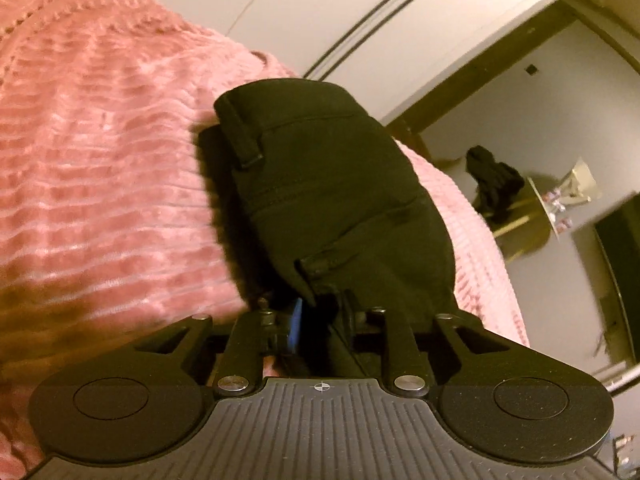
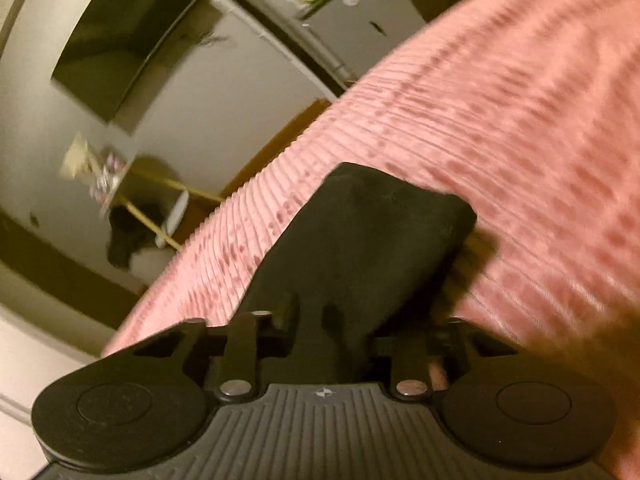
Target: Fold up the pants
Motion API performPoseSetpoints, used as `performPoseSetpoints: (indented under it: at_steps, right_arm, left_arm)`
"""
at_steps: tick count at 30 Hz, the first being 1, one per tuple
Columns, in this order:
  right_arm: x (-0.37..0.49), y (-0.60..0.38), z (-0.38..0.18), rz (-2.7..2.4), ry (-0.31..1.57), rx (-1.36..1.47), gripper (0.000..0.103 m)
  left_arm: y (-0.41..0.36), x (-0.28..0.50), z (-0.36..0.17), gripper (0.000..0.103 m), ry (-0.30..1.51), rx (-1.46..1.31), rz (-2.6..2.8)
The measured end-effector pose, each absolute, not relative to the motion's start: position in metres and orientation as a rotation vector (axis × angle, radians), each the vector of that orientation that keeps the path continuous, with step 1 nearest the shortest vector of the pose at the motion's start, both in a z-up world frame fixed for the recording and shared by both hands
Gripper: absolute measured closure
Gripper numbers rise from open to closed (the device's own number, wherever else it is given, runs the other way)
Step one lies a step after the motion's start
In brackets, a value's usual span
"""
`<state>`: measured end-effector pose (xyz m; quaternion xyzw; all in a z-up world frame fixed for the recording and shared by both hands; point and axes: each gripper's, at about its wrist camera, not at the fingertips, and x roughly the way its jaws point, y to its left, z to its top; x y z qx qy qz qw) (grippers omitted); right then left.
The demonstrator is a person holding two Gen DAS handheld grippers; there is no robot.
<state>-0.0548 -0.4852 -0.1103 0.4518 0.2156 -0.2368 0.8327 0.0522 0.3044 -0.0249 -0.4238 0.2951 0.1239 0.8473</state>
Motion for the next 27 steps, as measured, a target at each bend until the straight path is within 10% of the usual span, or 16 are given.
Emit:
performPoseSetpoints:
  at_steps: [5, 8, 12, 16, 27]
  right_arm:
    - [-0.053, -0.477, -0.097, -0.540, 0.480, 0.800, 0.098]
    - [-0.056, -0.482, -0.097, -0.656, 0.568, 0.766, 0.077]
    - [-0.070, -0.470, -0.076, -0.868, 0.544, 0.630, 0.053]
    - [-0.057, -0.438, -0.055, -0.969, 0.491, 0.509, 0.052]
    - [0.068, -0.224, -0.116, -0.034, 0.622, -0.018, 0.056]
  left_arm:
    - [0.313, 0.035, -0.032, 0.097, 0.592, -0.912, 0.260]
    - [0.311, 0.030, -0.020, 0.094, 0.616, -0.795, 0.332]
    - [0.316, 0.018, 0.006, 0.037, 0.544, -0.672, 0.547]
    - [0.279, 0.037, 0.034, 0.019, 0.501, -0.516, 0.436]
    - [0.038, 0.136, -0.015, 0.012, 0.676, -0.154, -0.081]
